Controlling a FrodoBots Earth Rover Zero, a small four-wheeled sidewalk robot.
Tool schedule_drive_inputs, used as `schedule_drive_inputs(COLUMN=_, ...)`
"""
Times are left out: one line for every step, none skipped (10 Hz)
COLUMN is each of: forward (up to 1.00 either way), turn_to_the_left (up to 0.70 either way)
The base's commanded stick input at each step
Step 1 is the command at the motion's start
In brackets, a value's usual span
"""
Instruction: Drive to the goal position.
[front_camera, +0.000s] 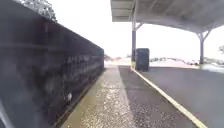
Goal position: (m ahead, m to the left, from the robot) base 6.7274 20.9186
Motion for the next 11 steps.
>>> schedule_drive_inputs(forward=0.7, turn_to_the_left=0.0)
schedule_drive_inputs(forward=0.7, turn_to_the_left=-0.03)
schedule_drive_inputs(forward=0.7, turn_to_the_left=-0.35)
schedule_drive_inputs(forward=0.7, turn_to_the_left=-0.35)
schedule_drive_inputs(forward=0.7, turn_to_the_left=-0.35)
schedule_drive_inputs(forward=0.7, turn_to_the_left=-0.35)
schedule_drive_inputs(forward=0.7, turn_to_the_left=-0.35)
schedule_drive_inputs(forward=0.7, turn_to_the_left=-0.35)
schedule_drive_inputs(forward=0.7, turn_to_the_left=-0.35)
schedule_drive_inputs(forward=0.7, turn_to_the_left=-0.3)
schedule_drive_inputs(forward=0.7, turn_to_the_left=-0.1)
